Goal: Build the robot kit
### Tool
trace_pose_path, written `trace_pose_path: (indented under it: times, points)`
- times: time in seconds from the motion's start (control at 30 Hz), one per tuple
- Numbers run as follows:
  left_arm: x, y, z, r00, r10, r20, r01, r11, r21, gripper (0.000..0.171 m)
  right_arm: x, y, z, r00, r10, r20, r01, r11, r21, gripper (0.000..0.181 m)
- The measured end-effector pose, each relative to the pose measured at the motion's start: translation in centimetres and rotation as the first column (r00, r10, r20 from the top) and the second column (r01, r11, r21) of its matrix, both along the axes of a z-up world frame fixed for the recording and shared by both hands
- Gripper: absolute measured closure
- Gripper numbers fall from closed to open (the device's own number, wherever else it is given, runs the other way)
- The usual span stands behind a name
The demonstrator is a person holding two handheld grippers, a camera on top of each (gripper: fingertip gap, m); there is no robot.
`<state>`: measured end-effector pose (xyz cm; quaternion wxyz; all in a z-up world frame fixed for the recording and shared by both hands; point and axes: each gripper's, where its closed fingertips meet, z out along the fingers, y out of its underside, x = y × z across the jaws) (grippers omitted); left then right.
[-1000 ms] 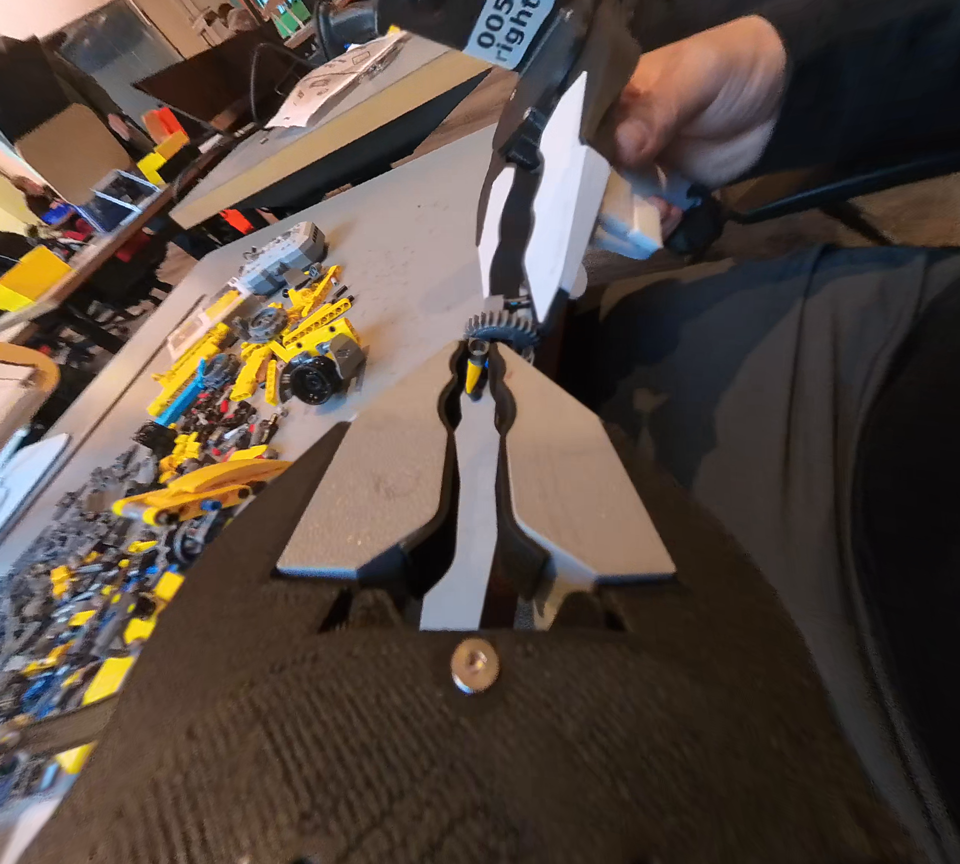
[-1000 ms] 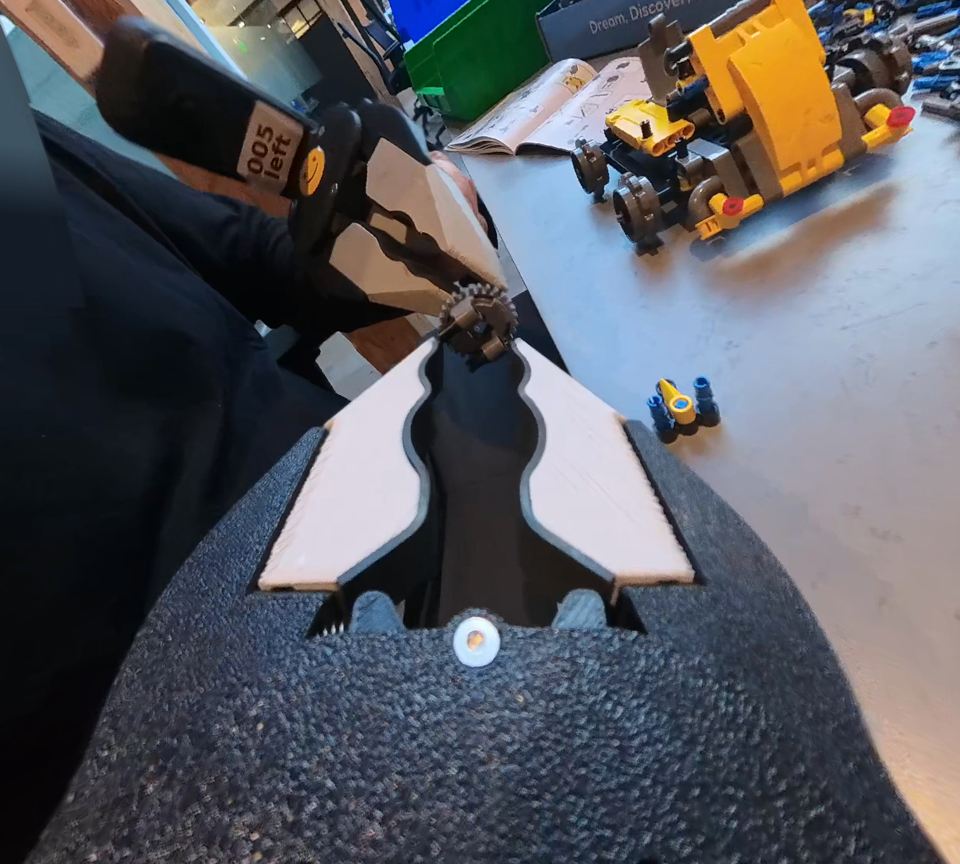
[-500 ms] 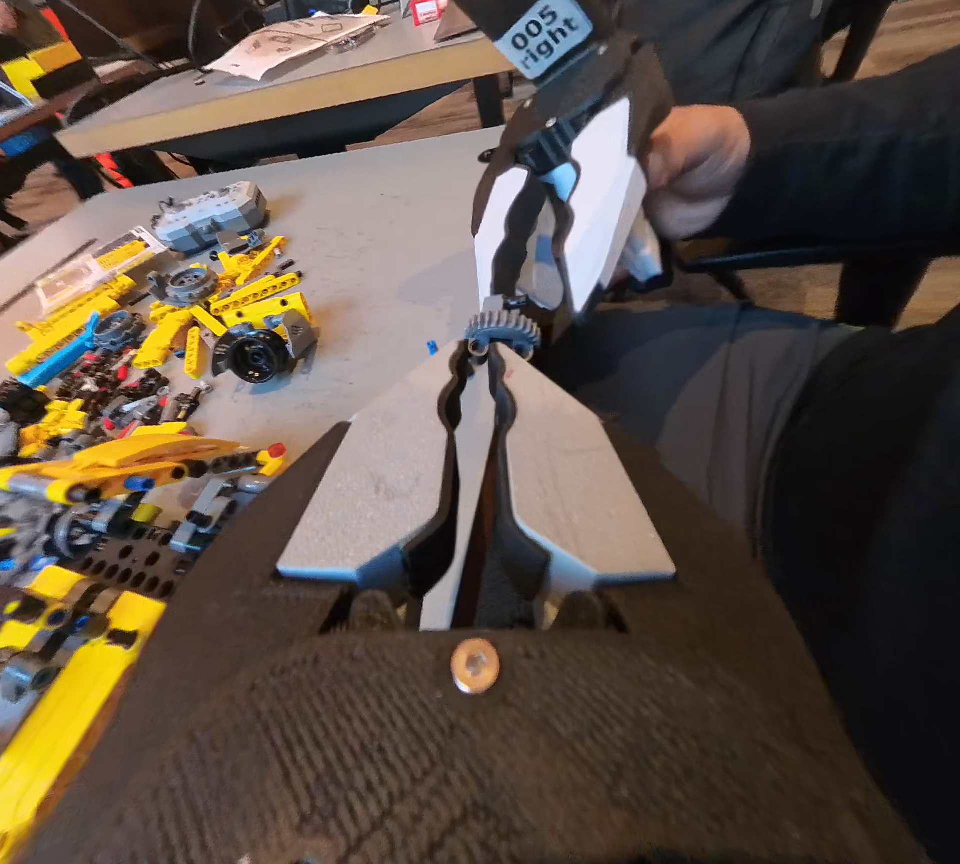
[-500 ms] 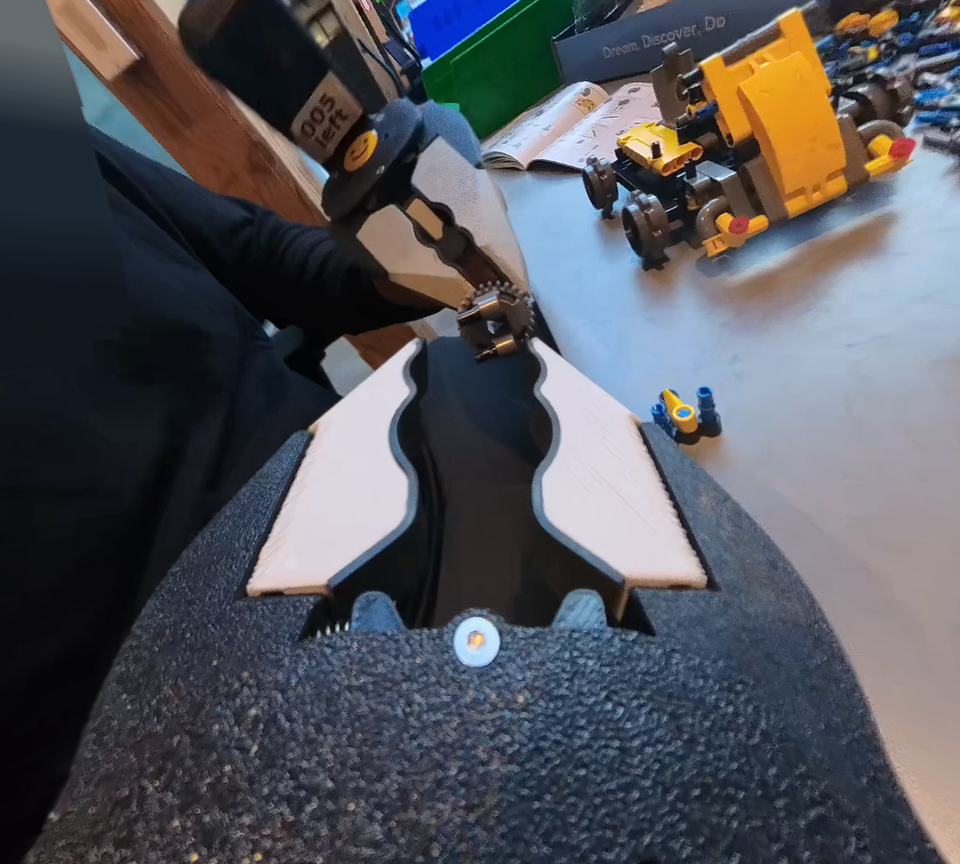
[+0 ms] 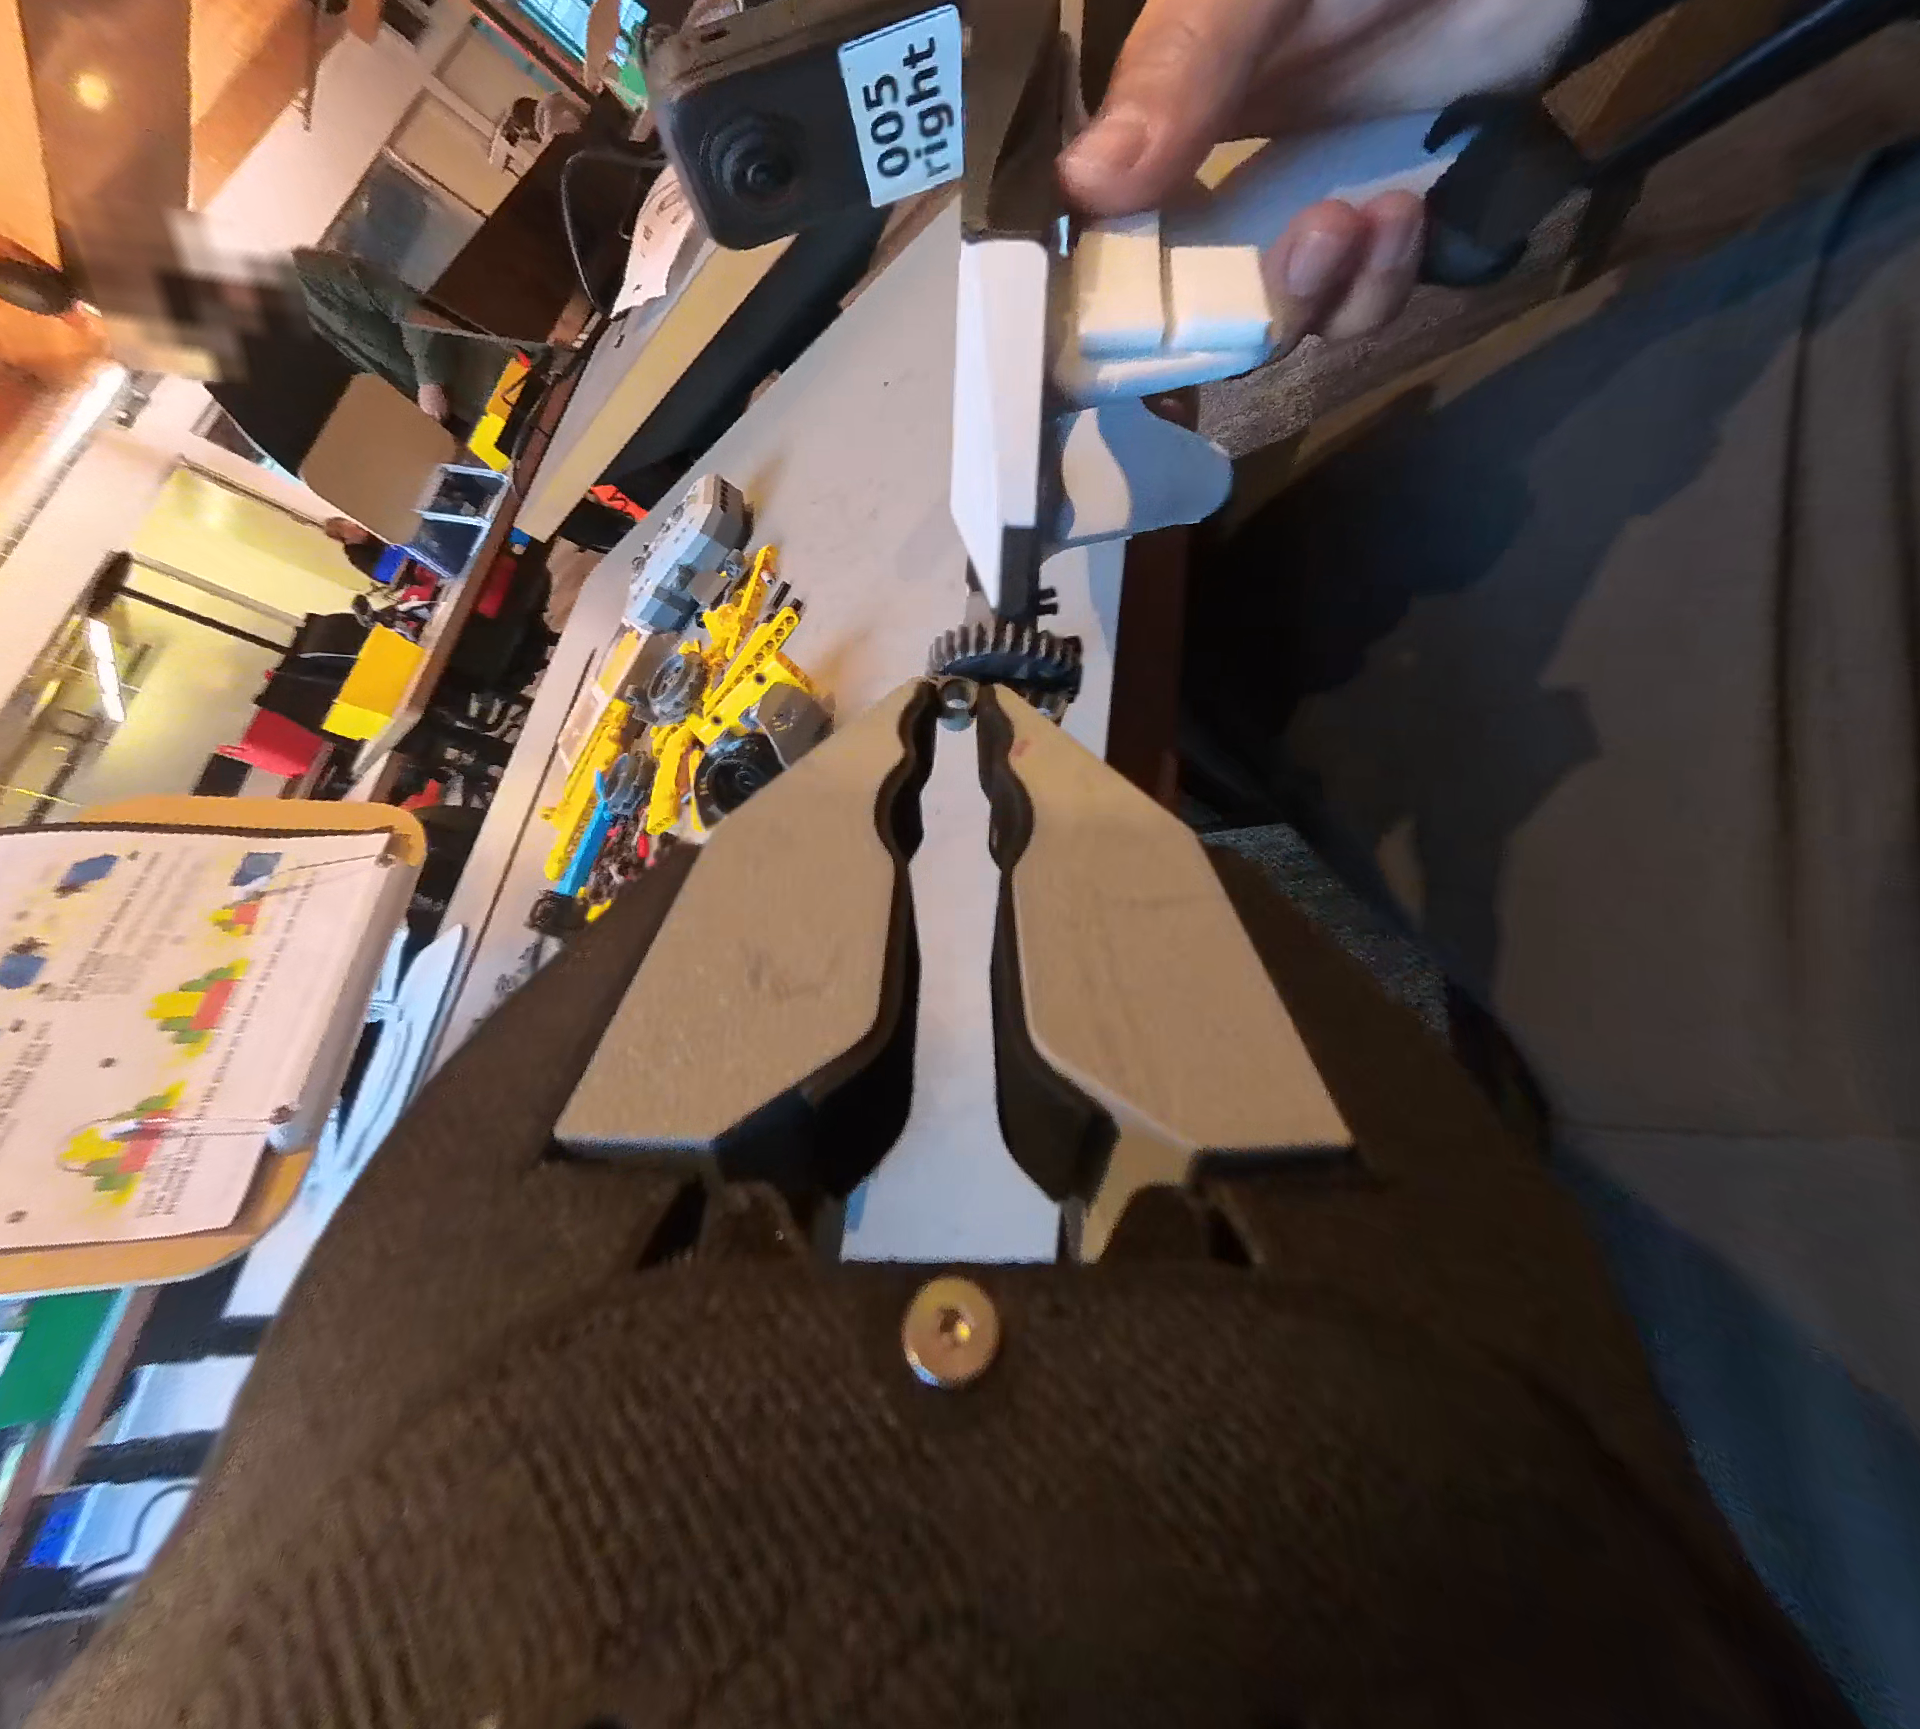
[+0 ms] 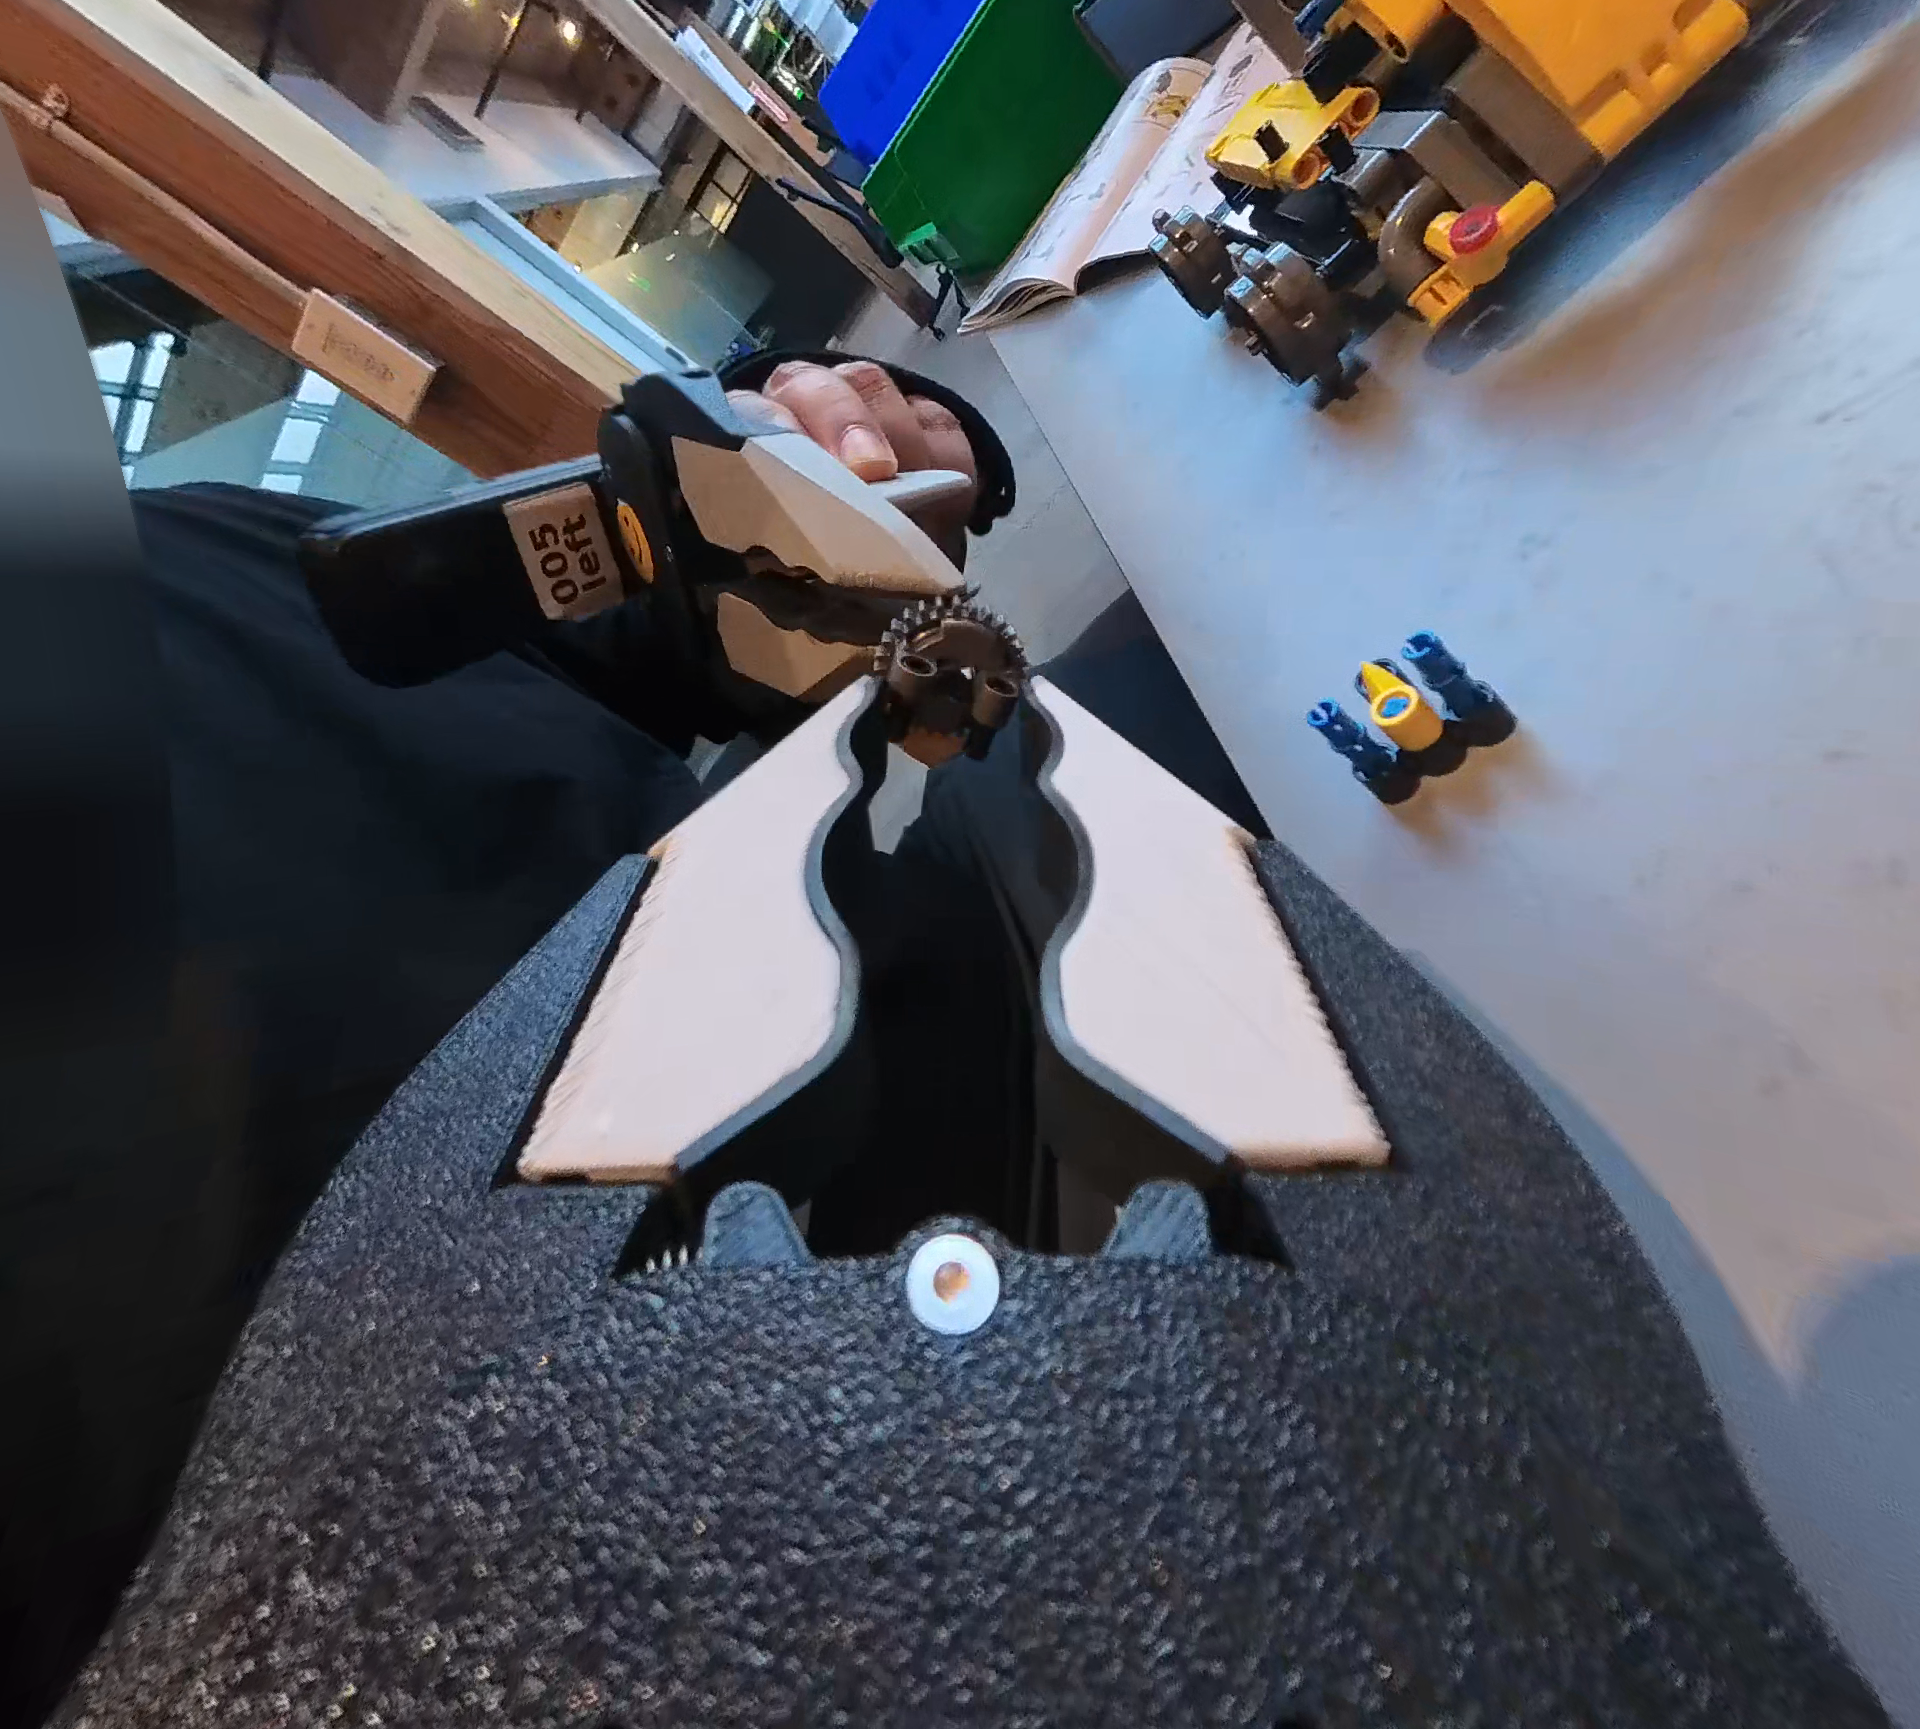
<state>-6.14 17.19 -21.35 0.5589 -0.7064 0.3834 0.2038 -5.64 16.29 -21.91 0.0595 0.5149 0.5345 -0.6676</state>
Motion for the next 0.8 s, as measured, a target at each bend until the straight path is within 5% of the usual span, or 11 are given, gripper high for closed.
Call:
trace_pose_path:
  times: [0.17, 0.37, 0.6, 0.7, 0.8]
  points:
    - [0.3, 0.0, 0.3, 0.99, -0.011, 0.139, 0.017, 0.999, -0.035, 0.165, 0.2, 0.1, 0.4, 0.996, 0.009, -0.093, 0.0, 0.996, 0.089, 0.157]
    - [0.6, 0.0, 0.8, 0.885, -0.031, 0.464, 0.108, 0.984, -0.14, 0.165, 0.4, 0.1, 1.1, 0.962, 0.029, -0.27, 0.062, 0.945, 0.321, 0.157]
    - [1.8, -0.6, 0.0, 0.648, -0.003, 0.762, 0.331, 0.902, -0.277, 0.165, 1.3, -0.4, 0.7, 0.857, 0.205, -0.474, 0.228, 0.674, 0.703, 0.157]
    - [1.8, -0.6, -0.6, 0.656, 0.006, 0.754, 0.332, 0.896, -0.296, 0.165, 1.3, -0.3, 0.1, 0.845, 0.239, -0.478, 0.267, 0.586, 0.765, 0.156]
    - [2.1, -0.7, -0.9, 0.697, -0.006, 0.717, 0.323, 0.896, -0.306, 0.165, 1.5, -0.1, 0.0, 0.869, 0.217, -0.445, 0.232, 0.616, 0.753, 0.146]
